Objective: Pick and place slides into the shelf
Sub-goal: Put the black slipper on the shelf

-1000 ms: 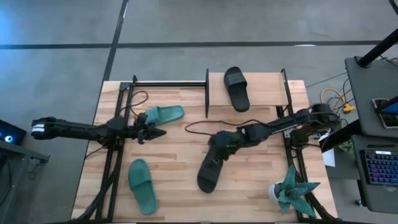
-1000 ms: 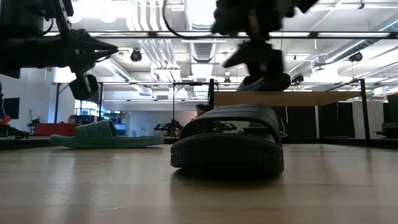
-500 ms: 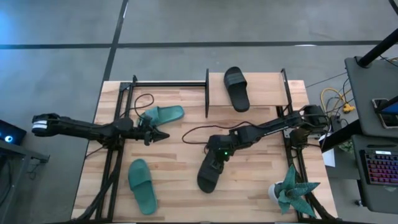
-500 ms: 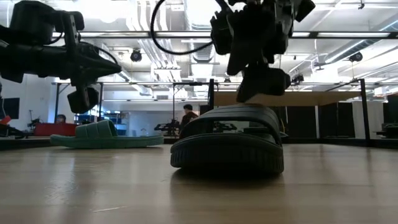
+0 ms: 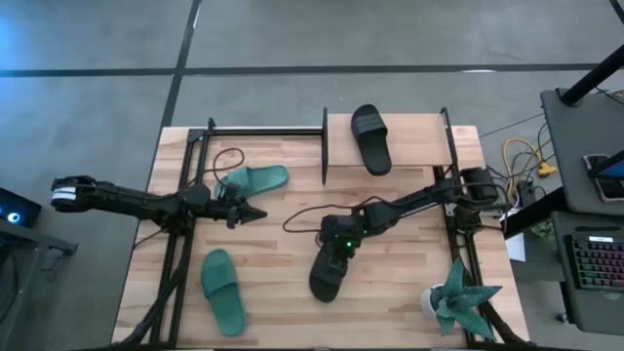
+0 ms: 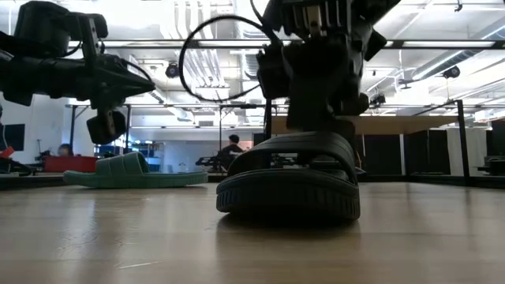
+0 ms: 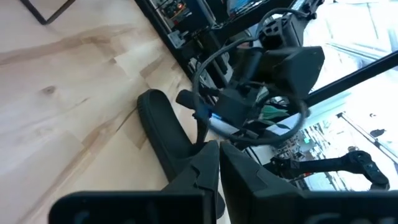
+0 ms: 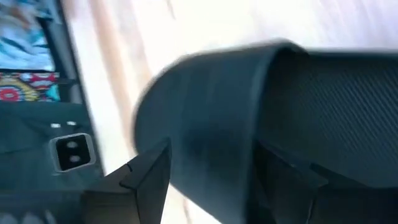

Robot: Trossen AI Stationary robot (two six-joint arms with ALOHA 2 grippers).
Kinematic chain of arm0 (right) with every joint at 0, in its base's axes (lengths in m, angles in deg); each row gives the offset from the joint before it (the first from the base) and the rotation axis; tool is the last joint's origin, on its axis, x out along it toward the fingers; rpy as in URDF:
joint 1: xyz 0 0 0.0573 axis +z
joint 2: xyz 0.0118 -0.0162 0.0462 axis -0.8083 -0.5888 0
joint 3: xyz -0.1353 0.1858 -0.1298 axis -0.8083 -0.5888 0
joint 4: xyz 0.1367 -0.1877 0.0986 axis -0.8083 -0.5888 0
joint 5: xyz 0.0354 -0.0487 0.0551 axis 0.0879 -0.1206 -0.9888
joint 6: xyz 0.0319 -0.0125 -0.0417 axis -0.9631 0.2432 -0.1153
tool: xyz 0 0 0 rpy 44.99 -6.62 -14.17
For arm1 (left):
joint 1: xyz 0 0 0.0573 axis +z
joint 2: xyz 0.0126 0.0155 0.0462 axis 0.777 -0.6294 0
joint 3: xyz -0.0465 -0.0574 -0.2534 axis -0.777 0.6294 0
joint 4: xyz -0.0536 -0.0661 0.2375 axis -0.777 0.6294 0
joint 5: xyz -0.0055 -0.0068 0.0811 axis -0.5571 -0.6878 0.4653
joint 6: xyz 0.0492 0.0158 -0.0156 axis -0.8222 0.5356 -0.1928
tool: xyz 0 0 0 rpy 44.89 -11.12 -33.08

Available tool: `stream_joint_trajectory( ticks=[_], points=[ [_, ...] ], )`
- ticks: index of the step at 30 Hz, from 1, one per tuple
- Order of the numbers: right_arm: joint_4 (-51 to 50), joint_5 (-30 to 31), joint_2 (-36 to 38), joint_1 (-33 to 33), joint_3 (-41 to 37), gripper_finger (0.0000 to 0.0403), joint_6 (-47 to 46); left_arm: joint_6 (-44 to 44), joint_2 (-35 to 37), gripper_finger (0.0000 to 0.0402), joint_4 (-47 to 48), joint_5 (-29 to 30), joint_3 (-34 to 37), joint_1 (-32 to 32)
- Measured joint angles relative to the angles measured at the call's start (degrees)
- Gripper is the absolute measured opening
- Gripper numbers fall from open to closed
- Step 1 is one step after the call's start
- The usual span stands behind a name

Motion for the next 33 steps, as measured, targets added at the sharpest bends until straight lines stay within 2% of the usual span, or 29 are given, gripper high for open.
stream_joint_trajectory(
  ticks=[3, 6, 13, 15, 17, 21, 24, 26, 29, 33],
  points=[
    [0.6, -1.8, 0.2, 0.0, 0.0, 0.0211, 0.0, 0.4, -0.3, 0.0000, 0.1, -0.1, 0.0, -0.1],
    [0.5, -2.5, 0.2, 0.0, 0.0, 0.0185, 0.3, 0.4, -0.6, 0.0000, 0.2, -0.2, 0.0, -0.2],
    [-0.1, -3.4, 0.1, 0.0, -0.4, 0.0036, 1.2, 0.4, -2.2, 0.0000, 0.2, -0.2, 0.0, -0.2],
    [0.0, -2.1, 0.3, 0.0, -0.4, 0.0018, 0.5, 0.4, -2.8, 0.0000, 0.1, -0.2, 0.0, -0.2],
    [-0.4, 1.3, 0.7, 0.1, -0.4, 0.0016, -1.4, 0.5, -3.2, 0.0000, 0.0, -0.2, 0.0, -0.2],
    [-0.3, 12.4, 3.4, -1.1, -0.3, 0.0015, -7.6, 1.8, -3.4, 0.0000, 0.0, -0.2, 0.0, -0.2],
    [-0.1, 23.9, 6.6, -2.3, -0.4, 0.0014, -19.0, 1.9, -3.3, 0.0000, 0.0, -0.2, 0.0, -0.2],
    [0.3, 29.5, 8.3, -2.9, -0.7, 0.0014, -28.5, 1.9, -3.3, 0.0000, -0.1, -0.2, 0.0, -0.2],
    [4.2, 33.7, 9.9, -3.2, -2.3, 0.0014, -39.2, 1.9, -3.6, 0.0000, -0.3, -0.2, 0.0, -0.2],
    [11.3, 36.6, 10.2, -2.8, -6.8, 0.0014, -49.5, 1.7, -3.8, 0.0000, -1.6, -0.2, -0.1, -0.2]
  ],
)
